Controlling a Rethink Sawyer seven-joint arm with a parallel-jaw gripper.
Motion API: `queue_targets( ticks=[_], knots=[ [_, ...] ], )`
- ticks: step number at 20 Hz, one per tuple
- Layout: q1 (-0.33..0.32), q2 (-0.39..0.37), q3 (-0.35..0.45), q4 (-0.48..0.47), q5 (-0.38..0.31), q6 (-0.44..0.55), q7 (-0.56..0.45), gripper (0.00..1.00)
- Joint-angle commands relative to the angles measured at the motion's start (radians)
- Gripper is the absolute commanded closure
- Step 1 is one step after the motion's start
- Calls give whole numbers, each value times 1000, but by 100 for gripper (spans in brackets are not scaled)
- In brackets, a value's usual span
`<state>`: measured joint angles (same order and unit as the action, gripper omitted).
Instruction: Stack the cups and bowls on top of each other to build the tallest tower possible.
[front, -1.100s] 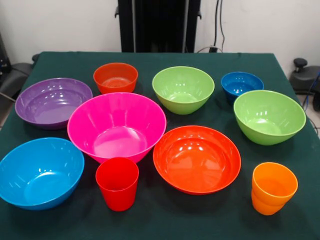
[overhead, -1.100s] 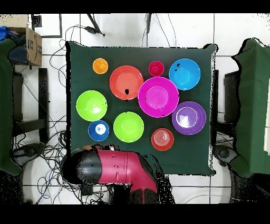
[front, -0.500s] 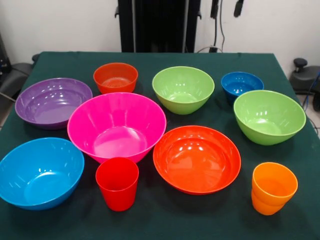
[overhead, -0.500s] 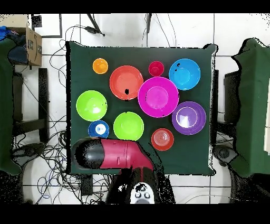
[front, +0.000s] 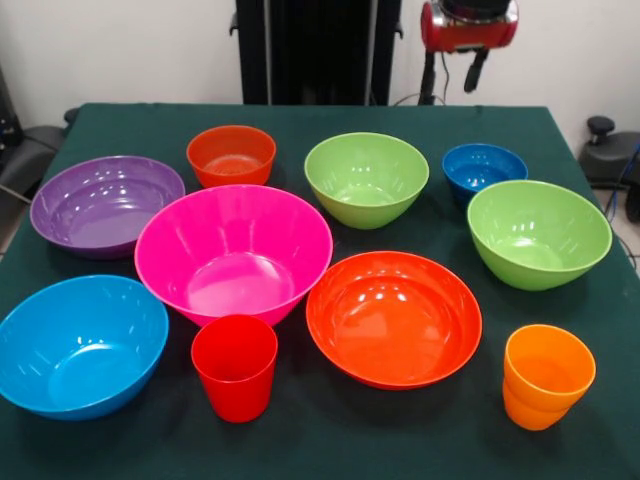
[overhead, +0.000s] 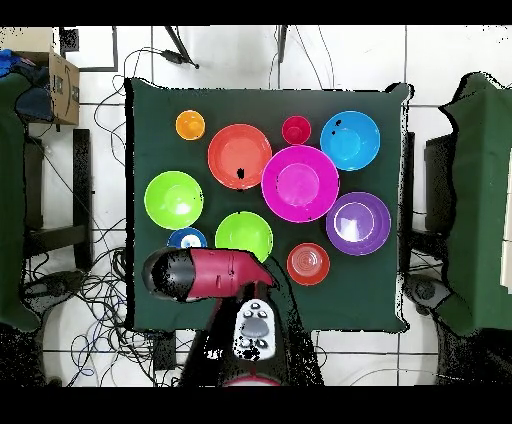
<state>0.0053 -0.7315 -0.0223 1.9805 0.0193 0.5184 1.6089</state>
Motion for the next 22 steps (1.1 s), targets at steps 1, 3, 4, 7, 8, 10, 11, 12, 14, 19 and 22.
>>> queue_targets(
  ticks=[1, 3, 4, 7, 8, 10, 11, 12, 14, 19, 22],
  knots=[
    [75, 179, -18, -174, -14, -33, 208, 0],
    [92, 207, -26, -202, 3, -30, 231, 0],
    [104, 222, -32, -219, 13, -27, 245, 0],
    [138, 269, -47, -286, 30, -11, 282, 0],
    [144, 277, -49, -301, 30, -3, 284, 0],
    [157, 295, -50, -338, 28, 14, 289, 0],
    [165, 307, -51, -365, 26, 29, 291, 0],
    [167, 314, -50, -380, 24, 37, 290, 0],
    [175, 329, -52, -425, 19, 72, 285, 0],
    [184, 345, -59, -511, 8, 135, 274, 0],
    [182, 334, -59, -509, 11, 165, 276, 0]
  ],
)
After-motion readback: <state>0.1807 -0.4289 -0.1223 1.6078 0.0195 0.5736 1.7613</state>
